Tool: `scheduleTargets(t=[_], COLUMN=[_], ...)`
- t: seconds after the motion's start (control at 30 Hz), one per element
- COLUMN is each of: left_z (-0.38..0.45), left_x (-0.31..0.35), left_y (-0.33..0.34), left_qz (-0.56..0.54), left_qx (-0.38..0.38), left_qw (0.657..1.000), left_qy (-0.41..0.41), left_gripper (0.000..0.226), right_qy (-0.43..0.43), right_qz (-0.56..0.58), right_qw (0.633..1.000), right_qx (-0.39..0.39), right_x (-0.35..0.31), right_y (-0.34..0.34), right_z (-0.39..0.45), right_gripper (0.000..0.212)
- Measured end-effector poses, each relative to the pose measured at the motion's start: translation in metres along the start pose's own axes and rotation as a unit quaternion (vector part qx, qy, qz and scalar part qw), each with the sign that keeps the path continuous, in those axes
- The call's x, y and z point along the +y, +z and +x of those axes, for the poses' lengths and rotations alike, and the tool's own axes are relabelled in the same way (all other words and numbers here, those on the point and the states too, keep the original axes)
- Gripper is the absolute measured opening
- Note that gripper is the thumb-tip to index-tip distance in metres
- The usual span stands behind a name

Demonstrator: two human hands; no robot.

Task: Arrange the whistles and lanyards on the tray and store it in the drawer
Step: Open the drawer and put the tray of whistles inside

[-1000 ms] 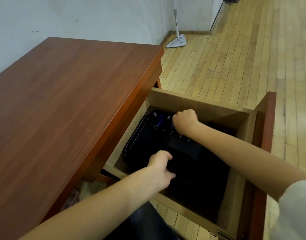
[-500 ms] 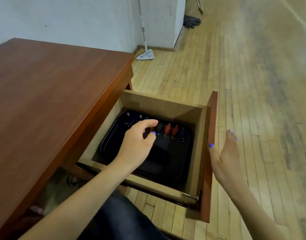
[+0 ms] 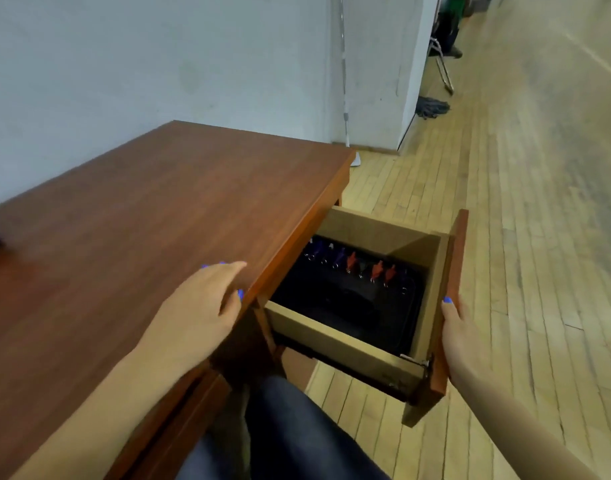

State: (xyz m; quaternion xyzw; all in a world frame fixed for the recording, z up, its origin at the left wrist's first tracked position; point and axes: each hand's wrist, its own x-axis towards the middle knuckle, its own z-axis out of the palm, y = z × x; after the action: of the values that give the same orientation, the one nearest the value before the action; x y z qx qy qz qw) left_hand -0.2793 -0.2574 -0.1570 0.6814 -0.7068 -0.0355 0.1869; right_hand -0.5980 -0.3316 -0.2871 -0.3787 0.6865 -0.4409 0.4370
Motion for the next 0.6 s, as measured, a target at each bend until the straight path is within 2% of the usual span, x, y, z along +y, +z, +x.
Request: scheduleTargets(t=[0.03,0.17,0.23,0.37,0.6], left_z=[-0.01,-0.049,-0.066,-0.09,-0.093], left_x=[-0.013,-0.063,-0.079,-0.088,-0.088], left_y=[-0.006,-0.023,-0.027,-0.026,-0.019], left_qz=[0.017,0.09,0.102,0.062,0.064], left_qx=[-0.012,-0.085,-0.106,-0.113,-0.089], left_qw=[1.0,0.992,0.989,0.99,0.992], left_qy=[-0.011,-0.014,-0.02,-0.059,-0.067], left_gripper=[0.047,0.085,0.093,0.073,0.064], right_qy=[-0.002,-0.009,0.005,0.019,0.08], right_qz=[-0.004,0.004,0.016,0.069,0.109], right_qw=[1.0,1.0,0.999,0.996,0.983], right_qx=[0.001,-0.015,-0.035,-0.046,-0.124], right_x=[-0.003,-0.013,-0.02,-0.025,-0.045], right_y=[0.01,0.05,0.073,0.123,0.182], right_z=[-0.001,-0.004,-0.006,-0.015,-0.044], right_gripper=[0.052,0.052,0.052,0.054,0.061])
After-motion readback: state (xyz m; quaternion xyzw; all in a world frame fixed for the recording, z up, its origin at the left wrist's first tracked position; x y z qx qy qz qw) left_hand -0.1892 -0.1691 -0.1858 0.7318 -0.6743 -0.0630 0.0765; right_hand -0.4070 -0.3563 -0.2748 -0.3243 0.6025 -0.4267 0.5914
